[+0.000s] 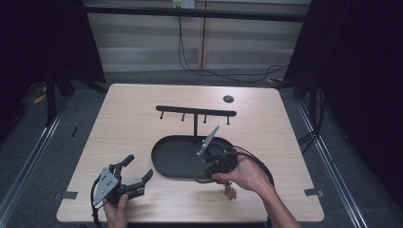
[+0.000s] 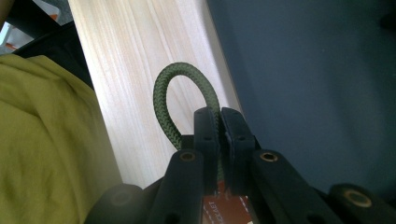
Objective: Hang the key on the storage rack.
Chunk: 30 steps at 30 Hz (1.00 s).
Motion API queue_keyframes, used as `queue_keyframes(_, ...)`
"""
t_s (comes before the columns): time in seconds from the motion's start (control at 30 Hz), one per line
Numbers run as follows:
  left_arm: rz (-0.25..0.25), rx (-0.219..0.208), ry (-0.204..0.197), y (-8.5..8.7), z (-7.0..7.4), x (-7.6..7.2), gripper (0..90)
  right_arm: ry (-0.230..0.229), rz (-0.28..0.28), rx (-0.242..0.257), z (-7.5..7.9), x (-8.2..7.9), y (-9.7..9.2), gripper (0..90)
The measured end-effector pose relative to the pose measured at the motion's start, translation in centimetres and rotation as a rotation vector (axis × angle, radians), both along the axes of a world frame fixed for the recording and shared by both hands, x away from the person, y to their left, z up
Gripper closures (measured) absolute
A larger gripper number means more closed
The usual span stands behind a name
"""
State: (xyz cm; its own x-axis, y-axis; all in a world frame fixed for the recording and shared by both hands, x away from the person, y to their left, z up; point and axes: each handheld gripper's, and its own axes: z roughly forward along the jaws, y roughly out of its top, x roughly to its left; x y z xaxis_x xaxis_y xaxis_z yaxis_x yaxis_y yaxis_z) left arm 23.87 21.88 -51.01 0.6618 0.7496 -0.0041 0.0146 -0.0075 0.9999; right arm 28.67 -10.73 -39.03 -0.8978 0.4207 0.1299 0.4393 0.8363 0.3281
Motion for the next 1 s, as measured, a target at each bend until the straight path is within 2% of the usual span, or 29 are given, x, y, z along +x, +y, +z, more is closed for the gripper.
queue_keyframes(0.23,0.001,-0.003,0.001,0.0,0.0,0.0,15.7,-0.009,0.013,-0.03,1.2,0.2,-0.2,85.9)
queue_keyframes(0.67,0.001,-0.003,0.002,0.0,0.0,0.0,15.7,-0.023,0.032,-0.057,3.1,0.6,0.2,85.9)
queue_keyframes(0.73,0.0,0.0,0.0,0.0,0.0,0.0,15.7,-0.029,0.034,-0.055,3.2,0.7,0.3,85.9)
queue_keyframes(1.0,0.001,-0.002,0.002,0.0,0.0,0.0,15.7,-0.027,0.048,-0.099,3.7,1.3,0.7,85.9)
